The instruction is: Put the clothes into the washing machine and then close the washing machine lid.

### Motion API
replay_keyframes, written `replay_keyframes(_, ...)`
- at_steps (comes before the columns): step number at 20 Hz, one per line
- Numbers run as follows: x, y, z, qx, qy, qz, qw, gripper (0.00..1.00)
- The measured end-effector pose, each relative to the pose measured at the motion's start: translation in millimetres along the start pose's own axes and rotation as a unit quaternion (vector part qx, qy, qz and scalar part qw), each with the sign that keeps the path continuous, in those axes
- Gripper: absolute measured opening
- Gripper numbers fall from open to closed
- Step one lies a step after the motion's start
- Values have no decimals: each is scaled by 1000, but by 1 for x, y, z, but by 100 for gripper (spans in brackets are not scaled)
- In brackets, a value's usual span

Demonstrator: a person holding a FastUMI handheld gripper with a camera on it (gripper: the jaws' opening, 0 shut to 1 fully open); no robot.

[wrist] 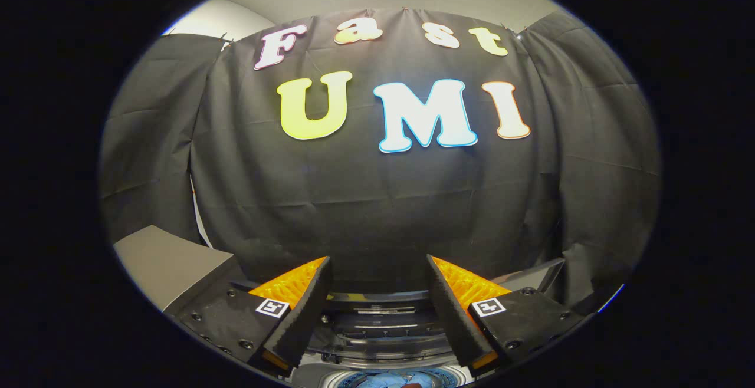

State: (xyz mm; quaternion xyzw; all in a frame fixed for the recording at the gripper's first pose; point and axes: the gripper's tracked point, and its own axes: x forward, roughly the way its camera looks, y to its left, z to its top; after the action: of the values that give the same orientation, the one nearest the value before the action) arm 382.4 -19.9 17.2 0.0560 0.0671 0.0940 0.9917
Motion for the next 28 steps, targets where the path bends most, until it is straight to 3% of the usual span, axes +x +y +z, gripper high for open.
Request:
replay_keyframes(7, 24, -7, -12, -20, 14, -6, 1000, 97)
replay_keyframes(28, -66, -7, -31, -25, -48, 1, 999, 97)
